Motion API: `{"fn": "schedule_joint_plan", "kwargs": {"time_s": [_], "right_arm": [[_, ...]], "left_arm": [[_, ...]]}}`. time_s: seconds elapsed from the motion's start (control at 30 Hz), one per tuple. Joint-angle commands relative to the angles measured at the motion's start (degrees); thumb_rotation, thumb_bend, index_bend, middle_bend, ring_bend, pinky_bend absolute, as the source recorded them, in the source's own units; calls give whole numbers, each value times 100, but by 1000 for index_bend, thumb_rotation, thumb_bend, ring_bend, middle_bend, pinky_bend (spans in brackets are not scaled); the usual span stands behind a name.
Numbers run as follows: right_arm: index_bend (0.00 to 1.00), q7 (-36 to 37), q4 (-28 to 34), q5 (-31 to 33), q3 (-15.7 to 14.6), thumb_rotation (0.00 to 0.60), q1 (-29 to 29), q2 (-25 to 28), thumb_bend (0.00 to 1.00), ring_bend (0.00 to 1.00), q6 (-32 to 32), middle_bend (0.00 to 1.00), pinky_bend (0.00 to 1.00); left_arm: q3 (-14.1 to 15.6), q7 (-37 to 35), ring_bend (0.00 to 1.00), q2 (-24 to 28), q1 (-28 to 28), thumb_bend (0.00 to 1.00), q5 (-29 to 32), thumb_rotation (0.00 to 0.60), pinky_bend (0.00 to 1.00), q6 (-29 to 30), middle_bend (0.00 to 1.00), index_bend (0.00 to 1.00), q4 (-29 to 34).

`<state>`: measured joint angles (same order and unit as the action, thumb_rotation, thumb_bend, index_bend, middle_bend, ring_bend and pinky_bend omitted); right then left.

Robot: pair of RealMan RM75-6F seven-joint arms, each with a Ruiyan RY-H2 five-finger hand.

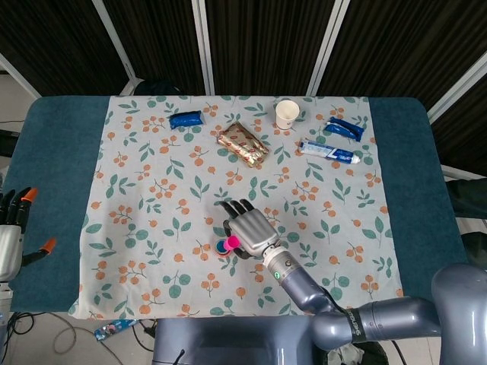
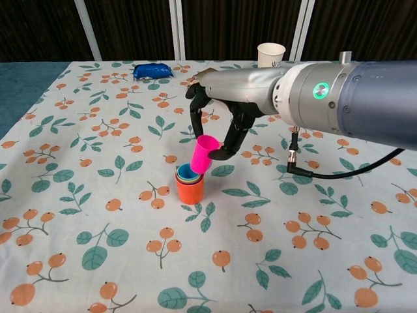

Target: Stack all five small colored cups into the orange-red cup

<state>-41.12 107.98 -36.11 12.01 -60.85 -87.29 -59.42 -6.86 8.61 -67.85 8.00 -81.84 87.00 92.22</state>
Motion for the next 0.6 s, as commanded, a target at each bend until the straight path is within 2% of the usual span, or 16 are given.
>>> {"fn": "schedule_joint_plan", "kwargs": {"time_s": [0.03, 0.6], "right_arm": [[521, 2, 8, 27, 10, 600, -30, -13, 400, 69, -13, 32, 103], [521, 82, -77, 111, -23, 600, -186, -146, 401, 69, -15, 32, 103]], "left_arm": [[-1, -4, 0, 3, -1, 158, 2, 600, 33, -1, 57, 82, -1], [-9, -21, 0, 14, -4, 158, 15, 600, 33, -4, 57, 81, 2]]}}
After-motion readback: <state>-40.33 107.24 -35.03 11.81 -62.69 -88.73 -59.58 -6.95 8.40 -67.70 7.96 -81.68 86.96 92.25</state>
